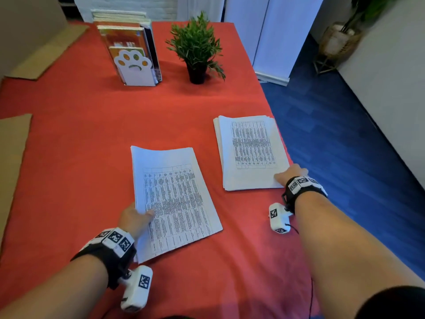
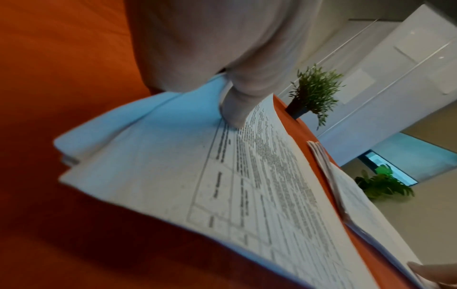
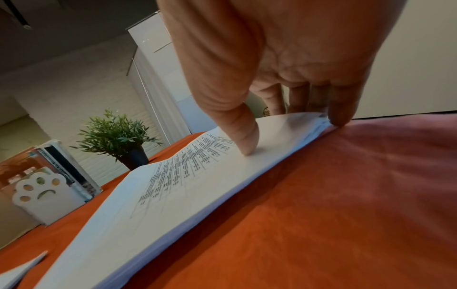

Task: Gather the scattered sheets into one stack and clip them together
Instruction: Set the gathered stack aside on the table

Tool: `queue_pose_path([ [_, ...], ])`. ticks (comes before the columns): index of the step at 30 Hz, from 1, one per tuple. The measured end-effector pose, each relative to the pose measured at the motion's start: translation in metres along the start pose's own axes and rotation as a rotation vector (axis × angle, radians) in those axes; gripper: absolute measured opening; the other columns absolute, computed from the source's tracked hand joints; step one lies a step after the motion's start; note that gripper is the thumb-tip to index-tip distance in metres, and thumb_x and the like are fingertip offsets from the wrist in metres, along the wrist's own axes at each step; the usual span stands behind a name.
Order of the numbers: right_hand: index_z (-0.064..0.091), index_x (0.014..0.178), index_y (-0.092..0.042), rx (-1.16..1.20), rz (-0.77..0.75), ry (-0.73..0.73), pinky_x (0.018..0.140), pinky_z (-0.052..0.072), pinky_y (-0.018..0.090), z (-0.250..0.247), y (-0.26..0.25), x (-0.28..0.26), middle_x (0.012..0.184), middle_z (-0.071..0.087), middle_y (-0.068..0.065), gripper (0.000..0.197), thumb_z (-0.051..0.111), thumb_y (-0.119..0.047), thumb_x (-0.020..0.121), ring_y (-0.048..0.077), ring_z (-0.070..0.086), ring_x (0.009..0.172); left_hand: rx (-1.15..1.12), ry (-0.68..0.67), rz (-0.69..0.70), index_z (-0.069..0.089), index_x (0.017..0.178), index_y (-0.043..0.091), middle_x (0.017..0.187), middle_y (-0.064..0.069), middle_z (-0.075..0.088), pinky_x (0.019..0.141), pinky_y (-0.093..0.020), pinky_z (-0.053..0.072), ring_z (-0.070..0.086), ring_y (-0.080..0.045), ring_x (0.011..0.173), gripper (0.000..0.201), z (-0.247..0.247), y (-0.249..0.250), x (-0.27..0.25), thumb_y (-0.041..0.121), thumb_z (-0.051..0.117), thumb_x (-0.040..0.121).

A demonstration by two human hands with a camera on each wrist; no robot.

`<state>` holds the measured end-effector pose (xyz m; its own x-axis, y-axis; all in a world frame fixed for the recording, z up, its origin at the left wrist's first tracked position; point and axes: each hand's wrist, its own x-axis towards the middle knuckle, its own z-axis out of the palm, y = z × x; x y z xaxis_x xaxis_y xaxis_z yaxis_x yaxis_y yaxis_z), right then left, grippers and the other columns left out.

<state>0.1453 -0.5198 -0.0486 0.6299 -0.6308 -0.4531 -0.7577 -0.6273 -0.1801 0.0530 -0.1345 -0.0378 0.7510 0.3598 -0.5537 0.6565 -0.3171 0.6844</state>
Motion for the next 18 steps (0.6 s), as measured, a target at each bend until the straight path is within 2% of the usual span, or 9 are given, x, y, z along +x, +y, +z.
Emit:
queue_pose_path([
  [1,0.039,0.133,-0.006,0.005,0.01,-0.015,0.097,0.042,0.043,0.0,-0.001,0.002,0.135,0.041,0.018,0.065,0.063,-0.028,0.076,0.038,0.05,0.119,-0.004,-0.003,-0.009,0.045,0.128,-0.009,0.119,-0.009,0.054,0.101,-0.043,0.04,0.053,-0.036,0.112,0.047,0.0,0.001,-0.003,0.007,0.061,0.087],
  [4,0.039,0.136,-0.008,0.032,0.048,-0.069,0.099,0.045,0.042,-0.001,-0.004,0.008,0.136,0.045,0.017,0.074,0.067,-0.03,0.072,0.037,0.052,0.119,0.007,-0.01,-0.034,0.041,0.132,-0.01,0.136,-0.024,0.048,0.101,-0.043,0.037,0.046,-0.04,0.124,0.05,-0.002,0.01,-0.015,0.009,0.058,0.089],
  [9,0.042,0.135,-0.01,0.075,0.045,-0.125,0.087,0.04,0.038,-0.006,-0.013,0.009,0.134,0.039,0.014,0.065,0.057,-0.037,0.078,0.034,0.051,0.102,0.038,-0.051,-0.044,0.036,0.136,-0.008,0.142,-0.023,0.043,0.1,-0.041,0.037,0.046,-0.037,0.123,0.055,-0.006,0.014,-0.019,0.014,0.057,0.09],
  [12,0.042,0.134,-0.007,0.155,0.036,-0.135,0.092,0.045,0.036,-0.007,-0.023,0.005,0.127,0.051,0.012,0.058,0.058,-0.024,0.081,0.034,0.054,0.112,0.035,-0.043,-0.07,0.035,0.135,-0.009,0.142,-0.024,0.043,0.099,-0.042,0.04,0.045,-0.039,0.123,0.057,-0.008,0.01,-0.017,0.014,0.059,0.089],
  [13,0.044,0.131,-0.004,0.146,0.012,-0.161,0.088,0.044,0.032,-0.008,-0.027,0.002,0.123,0.054,0.011,0.051,0.057,-0.019,0.085,0.033,0.054,0.115,0.034,-0.049,-0.082,0.035,0.135,-0.009,0.142,-0.025,0.042,0.093,-0.037,0.046,0.047,-0.04,0.121,0.058,-0.01,0.008,-0.015,0.016,0.06,0.089],
  [14,0.046,0.129,-0.002,0.134,-0.006,-0.176,0.083,0.042,0.031,-0.008,-0.031,0.0,0.12,0.055,0.01,0.044,0.055,-0.016,0.088,0.032,0.054,0.117,0.033,-0.048,-0.09,0.035,0.135,-0.008,0.141,-0.025,0.042,0.079,-0.028,0.053,0.05,-0.038,0.113,0.059,-0.013,0.005,-0.014,0.017,0.061,0.088],
  [15,0.049,0.126,0.0,0.11,-0.032,-0.169,0.08,0.04,0.031,-0.009,-0.035,-0.004,0.117,0.055,0.012,0.04,0.054,-0.014,0.089,0.032,0.054,0.116,0.04,-0.05,-0.095,0.034,0.136,-0.007,0.142,-0.024,0.042,0.062,-0.02,0.053,0.051,-0.035,0.104,0.061,-0.015,0.001,-0.01,0.019,0.061,0.088],
  [16,0.05,0.124,0.001,0.12,-0.057,-0.151,0.078,0.039,0.031,-0.01,-0.039,-0.01,0.114,0.056,0.013,0.038,0.055,-0.013,0.09,0.033,0.055,0.113,0.033,-0.051,-0.102,0.035,0.136,-0.006,0.142,-0.024,0.043,0.057,-0.018,0.052,0.051,-0.034,0.103,0.062,-0.019,-0.002,-0.009,0.02,0.062,0.087],
  [18,0.051,0.123,0.002,0.189,-0.133,-0.091,0.076,0.04,0.031,-0.013,-0.044,-0.02,0.118,0.058,0.016,0.037,0.057,-0.01,0.088,0.033,0.055,0.105,0.017,-0.048,-0.108,0.038,0.134,-0.004,0.14,-0.023,0.046,0.085,-0.035,0.051,0.052,-0.039,0.116,0.058,-0.03,-0.006,-0.005,0.017,0.063,0.086],
])
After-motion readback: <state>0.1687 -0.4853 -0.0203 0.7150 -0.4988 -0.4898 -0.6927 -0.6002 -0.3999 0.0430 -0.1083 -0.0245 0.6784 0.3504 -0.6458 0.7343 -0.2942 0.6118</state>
